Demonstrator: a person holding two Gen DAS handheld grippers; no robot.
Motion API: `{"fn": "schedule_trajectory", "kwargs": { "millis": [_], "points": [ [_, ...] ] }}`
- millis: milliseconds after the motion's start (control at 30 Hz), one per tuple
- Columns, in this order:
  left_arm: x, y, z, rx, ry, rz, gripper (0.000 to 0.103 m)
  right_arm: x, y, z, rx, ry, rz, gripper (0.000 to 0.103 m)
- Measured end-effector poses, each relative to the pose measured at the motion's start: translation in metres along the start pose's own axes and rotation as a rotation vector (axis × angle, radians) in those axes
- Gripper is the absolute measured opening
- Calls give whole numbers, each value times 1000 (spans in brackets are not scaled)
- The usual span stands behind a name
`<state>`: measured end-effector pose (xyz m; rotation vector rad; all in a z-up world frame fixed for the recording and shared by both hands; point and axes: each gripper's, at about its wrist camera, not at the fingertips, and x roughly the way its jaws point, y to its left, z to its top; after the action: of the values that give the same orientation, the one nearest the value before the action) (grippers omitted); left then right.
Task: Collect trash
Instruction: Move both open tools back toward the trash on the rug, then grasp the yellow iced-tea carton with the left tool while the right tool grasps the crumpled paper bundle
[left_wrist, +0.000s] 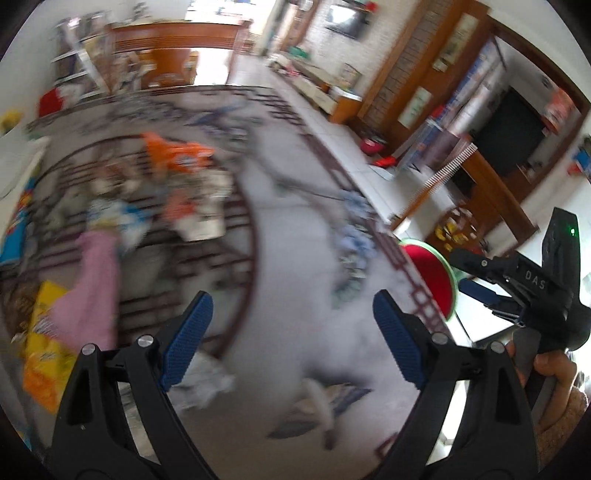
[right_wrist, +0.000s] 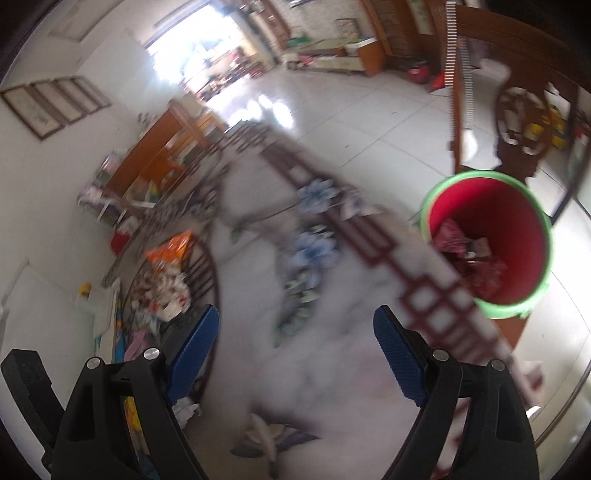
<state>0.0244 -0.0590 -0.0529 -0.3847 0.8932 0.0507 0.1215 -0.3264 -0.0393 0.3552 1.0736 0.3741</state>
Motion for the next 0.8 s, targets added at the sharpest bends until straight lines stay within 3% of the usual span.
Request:
{"fn": "schedule_trajectory", "kwargs": {
  "millis": [267, 433, 633, 800],
  "points": [
    [-42, 102, -8, -167, -62, 213, 86, 48, 82, -10, -166, 105, 84, 83],
    [-44, 156, -19, -220, 10, 322, 86, 71, 122, -15, -257, 156, 121, 83],
    [-12, 182, -31, -210, 156, 336, 81, 100, 154, -9, -320, 194, 129, 83],
    [7, 184, -25, -181, 168, 343, 83, 123, 168, 1, -341, 203, 106, 83]
  ]
}}
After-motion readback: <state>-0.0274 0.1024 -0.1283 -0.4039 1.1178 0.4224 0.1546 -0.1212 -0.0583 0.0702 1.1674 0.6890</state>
